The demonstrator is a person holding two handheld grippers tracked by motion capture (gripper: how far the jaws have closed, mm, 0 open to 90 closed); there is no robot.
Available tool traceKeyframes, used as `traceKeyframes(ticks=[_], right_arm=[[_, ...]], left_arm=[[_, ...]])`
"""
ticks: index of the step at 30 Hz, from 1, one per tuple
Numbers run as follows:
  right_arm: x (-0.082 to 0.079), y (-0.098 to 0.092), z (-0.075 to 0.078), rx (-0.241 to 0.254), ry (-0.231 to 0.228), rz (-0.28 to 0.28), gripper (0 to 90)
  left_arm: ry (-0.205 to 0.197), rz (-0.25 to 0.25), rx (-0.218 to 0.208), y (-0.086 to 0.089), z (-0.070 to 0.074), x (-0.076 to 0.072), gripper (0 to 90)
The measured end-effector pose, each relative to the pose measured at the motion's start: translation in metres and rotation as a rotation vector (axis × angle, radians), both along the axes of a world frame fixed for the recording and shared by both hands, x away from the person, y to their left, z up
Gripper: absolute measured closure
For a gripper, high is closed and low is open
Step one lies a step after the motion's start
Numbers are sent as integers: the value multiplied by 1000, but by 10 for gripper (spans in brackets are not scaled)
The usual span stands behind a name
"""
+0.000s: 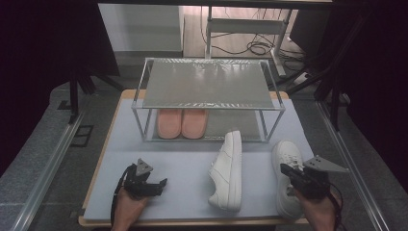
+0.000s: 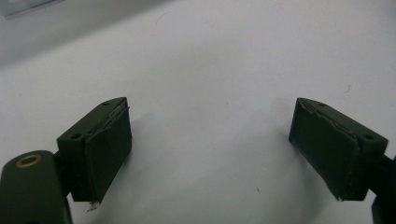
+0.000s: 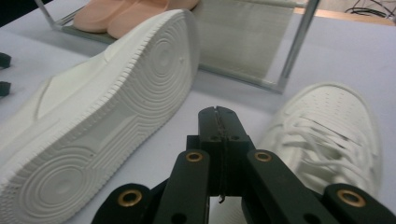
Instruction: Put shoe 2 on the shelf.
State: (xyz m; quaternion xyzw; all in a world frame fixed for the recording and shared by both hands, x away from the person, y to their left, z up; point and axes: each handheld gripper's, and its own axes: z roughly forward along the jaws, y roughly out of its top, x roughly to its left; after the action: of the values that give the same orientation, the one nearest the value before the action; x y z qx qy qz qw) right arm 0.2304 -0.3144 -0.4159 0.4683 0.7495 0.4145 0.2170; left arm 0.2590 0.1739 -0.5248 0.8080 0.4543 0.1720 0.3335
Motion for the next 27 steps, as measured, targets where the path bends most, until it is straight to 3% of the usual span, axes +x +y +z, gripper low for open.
traceKeyframes(ticks=[12, 27], right_arm=[[4, 28, 1, 12, 6, 59, 900], [6, 75, -4, 13, -6, 175, 900]], left_arm=[[0, 0, 0, 0, 0, 0, 131], [0, -1, 2, 0, 0, 0, 132]])
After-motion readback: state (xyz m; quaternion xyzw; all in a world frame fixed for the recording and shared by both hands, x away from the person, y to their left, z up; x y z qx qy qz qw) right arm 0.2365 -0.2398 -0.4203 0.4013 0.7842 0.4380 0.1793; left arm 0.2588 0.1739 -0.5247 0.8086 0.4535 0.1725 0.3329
